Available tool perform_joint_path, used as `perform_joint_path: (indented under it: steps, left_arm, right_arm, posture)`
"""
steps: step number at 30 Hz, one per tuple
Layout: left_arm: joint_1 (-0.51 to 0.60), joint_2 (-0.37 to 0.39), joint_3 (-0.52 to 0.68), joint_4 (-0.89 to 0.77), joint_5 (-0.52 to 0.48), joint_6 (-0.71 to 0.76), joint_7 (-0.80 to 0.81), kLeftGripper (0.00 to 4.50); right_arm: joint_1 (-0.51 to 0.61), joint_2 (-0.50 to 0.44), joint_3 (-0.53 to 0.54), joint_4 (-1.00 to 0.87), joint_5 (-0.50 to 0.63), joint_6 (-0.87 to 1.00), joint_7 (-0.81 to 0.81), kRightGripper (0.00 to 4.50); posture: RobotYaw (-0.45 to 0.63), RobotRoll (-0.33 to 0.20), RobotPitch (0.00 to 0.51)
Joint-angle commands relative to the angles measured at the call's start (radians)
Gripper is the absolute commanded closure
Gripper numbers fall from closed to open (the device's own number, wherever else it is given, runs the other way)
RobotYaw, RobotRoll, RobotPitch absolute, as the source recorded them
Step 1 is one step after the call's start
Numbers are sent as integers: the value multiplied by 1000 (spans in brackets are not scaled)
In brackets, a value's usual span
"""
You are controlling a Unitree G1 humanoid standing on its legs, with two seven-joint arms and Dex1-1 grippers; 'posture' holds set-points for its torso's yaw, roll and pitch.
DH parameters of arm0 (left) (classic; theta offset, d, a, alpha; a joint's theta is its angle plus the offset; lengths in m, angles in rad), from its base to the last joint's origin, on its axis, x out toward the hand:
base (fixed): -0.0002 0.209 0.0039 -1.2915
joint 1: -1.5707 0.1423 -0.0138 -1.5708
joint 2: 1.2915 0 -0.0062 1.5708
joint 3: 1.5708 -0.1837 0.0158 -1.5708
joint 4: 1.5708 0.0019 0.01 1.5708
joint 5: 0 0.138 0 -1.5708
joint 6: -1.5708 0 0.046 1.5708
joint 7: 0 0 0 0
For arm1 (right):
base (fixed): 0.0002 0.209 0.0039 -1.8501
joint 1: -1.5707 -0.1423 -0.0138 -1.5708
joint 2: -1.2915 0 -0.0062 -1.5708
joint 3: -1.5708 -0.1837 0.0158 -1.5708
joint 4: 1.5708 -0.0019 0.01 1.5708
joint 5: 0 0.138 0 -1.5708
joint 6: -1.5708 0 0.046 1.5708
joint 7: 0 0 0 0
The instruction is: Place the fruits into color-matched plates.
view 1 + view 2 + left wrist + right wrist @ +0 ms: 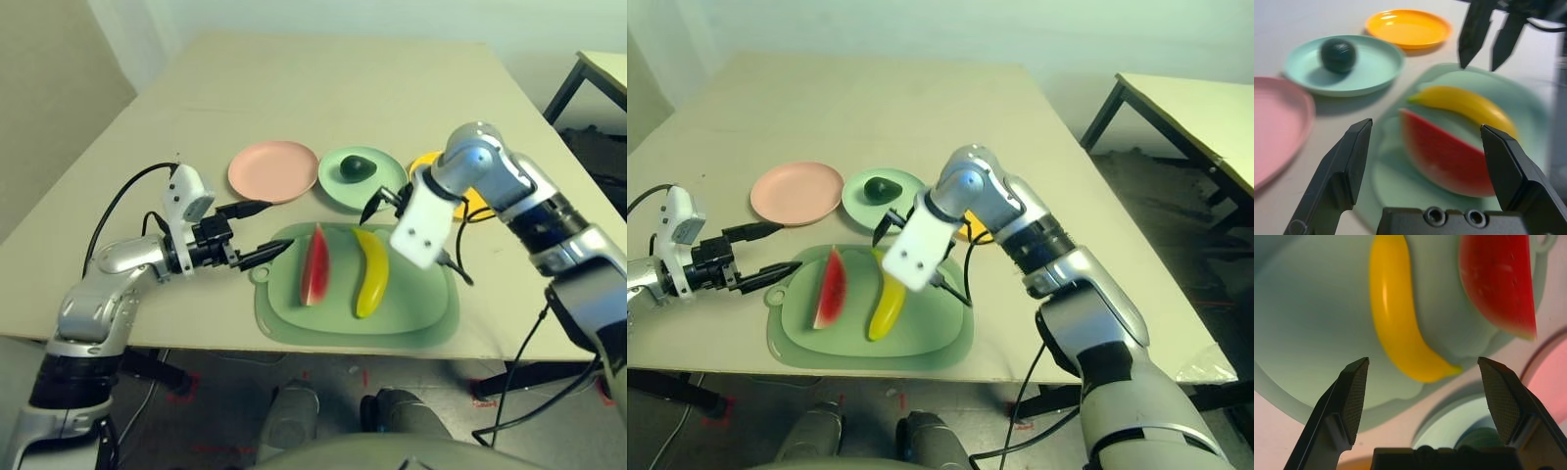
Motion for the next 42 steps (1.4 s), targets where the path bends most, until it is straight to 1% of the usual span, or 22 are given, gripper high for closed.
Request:
perform_joint_path:
  steps: [1, 6, 12, 16, 19, 24, 25, 29, 31, 34, 37, 42]
  left_arm:
    - [-16, 35, -8, -19, -25, 22, -61, 0]
    - [-31, 53, -10, -33, -39, 21, -108, 0]
    - [-21, 64, -17, -65, -12, -10, -147, 0]
    - [-16, 57, -10, -71, -4, -23, -137, 0]
    - [-10, 55, -5, -75, -2, -29, -125, 0]
    - [4, 55, 0, -79, -5, -36, -117, 0]
    - [6, 55, -1, -77, -4, -39, -116, 0]
    - [8, 51, -9, -70, 1, -47, -114, 0]
    - [3, 45, -16, -64, 3, -48, -110, 0]
    - [-15, 16, -15, -52, -6, -43, -87, 0]
    - [-35, -20, -9, -69, -32, -13, -45, 0]
    - [-26, -34, -12, -84, -27, -5, -25, 0]
  right_arm:
    - [9, 2, 38, -10, -33, 0, 1, 26]
    - [-6, 48, 69, 75, -105, -22, -58, 26]
    - [-34, 108, 107, 240, -224, -67, -163, 26]
    - [-22, 117, 133, 296, -254, -82, -166, 26]
    - [-6, 107, 145, 300, -247, -90, -149, 619]
    - [10, 53, 139, 275, -211, -85, -79, 2508]
    - [7, 45, 135, 280, -210, -86, -77, 2789]
    - [-25, 20, 116, 326, -211, -89, -78, 2827]
    - [-72, 7, 101, 403, -225, -95, -97, 2827]
    - [-162, -1, 98, 567, -278, -124, -177, 2827]
    - [-246, 4, 109, 740, -347, -143, -297, 2827]
    - [-324, 32, 94, 927, -390, -111, -421, 2827]
  posture:
    - [133, 0, 63]
    - [145, 0, 64]
    - [157, 0, 66]
    - [174, 0, 70]
    - [174, 0, 70]
    - [177, 0, 72]
    - [172, 0, 71]
    - [161, 0, 70]
    - [153, 0, 71]
    - [145, 0, 71]
    - [137, 0, 73]
    - [135, 0, 75]
